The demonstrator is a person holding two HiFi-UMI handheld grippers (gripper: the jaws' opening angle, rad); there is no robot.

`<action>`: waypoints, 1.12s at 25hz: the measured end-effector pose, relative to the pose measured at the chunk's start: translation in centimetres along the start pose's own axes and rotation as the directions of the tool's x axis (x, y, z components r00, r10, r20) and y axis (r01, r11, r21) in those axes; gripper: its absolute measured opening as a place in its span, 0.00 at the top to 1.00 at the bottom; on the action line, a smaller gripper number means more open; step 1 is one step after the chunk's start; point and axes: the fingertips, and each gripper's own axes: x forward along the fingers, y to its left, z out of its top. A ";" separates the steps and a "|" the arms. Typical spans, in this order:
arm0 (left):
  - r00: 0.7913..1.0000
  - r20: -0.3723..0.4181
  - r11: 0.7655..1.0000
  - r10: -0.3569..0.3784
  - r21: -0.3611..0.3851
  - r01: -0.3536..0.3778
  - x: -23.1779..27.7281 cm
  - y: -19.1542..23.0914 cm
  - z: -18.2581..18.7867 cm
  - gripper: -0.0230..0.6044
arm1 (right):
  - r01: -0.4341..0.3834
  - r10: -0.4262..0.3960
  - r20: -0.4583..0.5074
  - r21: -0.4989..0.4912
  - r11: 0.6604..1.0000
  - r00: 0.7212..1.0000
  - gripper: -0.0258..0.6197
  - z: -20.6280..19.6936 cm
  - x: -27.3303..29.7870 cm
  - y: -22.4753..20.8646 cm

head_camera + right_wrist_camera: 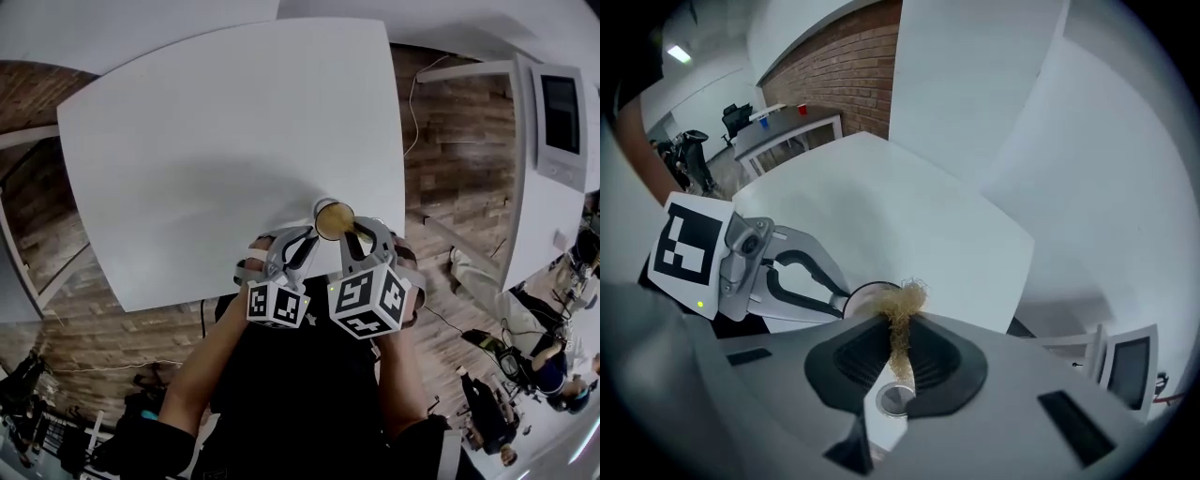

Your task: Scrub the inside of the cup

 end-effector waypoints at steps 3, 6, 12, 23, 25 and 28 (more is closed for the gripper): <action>1.000 0.000 1.000 0.000 -0.001 0.000 0.0 -0.2 0.0 0.84 | -0.018 0.017 -0.030 -0.023 1.000 0.999 0.90 -0.3 2.1 0.7; 1.000 0.000 1.000 0.002 0.002 -0.002 0.0 -0.2 0.1 0.84 | -0.053 0.050 -0.062 -0.047 0.998 0.997 0.90 -0.6 4.3 1.8; 1.000 0.001 1.000 0.011 0.000 -0.011 0.1 -0.1 0.0 0.84 | -0.095 0.088 -0.100 -0.073 0.993 0.991 0.90 -0.7 6.4 2.4; 1.000 -0.003 1.000 0.020 0.001 -0.020 0.1 0.0 0.1 0.84 | -0.289 0.266 -0.182 -0.111 0.951 0.947 0.90 -0.7 1.7 3.7; 1.000 -0.004 1.000 0.022 0.003 -0.022 0.2 0.1 0.1 0.84 | -0.303 0.279 -0.192 -0.109 0.947 0.941 0.90 -0.8 2.9 3.8; 1.000 -0.008 1.000 0.023 0.009 -0.023 0.3 0.0 0.2 0.84 | -0.309 0.286 -0.202 -0.095 0.946 0.937 0.90 -1.2 4.4 4.0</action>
